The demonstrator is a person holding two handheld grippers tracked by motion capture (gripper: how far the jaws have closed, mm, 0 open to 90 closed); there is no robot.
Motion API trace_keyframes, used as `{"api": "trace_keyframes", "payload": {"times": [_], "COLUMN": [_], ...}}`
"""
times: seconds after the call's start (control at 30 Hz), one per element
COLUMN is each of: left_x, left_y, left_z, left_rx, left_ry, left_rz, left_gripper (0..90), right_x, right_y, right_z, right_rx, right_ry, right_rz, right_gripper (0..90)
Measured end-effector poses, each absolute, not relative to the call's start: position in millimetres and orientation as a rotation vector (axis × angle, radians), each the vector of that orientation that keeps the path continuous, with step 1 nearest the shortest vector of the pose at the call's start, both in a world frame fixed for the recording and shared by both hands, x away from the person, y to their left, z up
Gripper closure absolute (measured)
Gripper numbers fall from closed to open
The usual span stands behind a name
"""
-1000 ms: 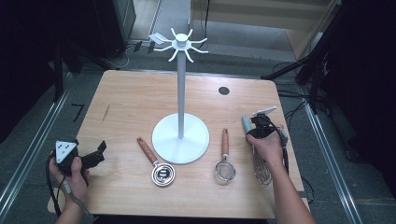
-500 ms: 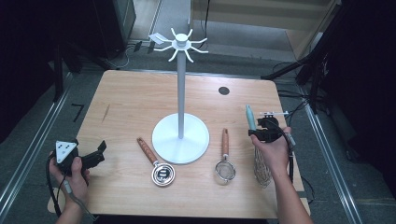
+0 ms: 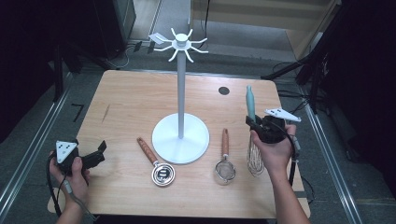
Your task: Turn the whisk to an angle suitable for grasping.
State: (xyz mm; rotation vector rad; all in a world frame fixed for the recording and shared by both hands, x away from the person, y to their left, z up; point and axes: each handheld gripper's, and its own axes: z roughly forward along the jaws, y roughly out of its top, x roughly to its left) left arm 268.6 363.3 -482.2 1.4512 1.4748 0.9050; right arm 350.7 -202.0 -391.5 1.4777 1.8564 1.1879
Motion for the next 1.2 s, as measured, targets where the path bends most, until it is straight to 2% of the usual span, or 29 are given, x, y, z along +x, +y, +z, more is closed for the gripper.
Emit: {"api": "trace_keyframes", "payload": {"times": [0.6, 1.2], "left_x": [268, 269], "left_y": [364, 364], "left_z": [-482, -482], "left_rx": [1.453, 1.449], "left_ry": [1.476, 1.476], "left_rz": [0.898, 0.894], "left_gripper": [0.0, 0.0], "right_x": [323, 309], "right_y": [-172, -149], "right_z": [-346, -324], "right_rx": [1.221, 1.103], "right_ry": [1.739, 1.695], "right_rz": [1.403, 1.482], "right_gripper": [71.5, 71.5]}}
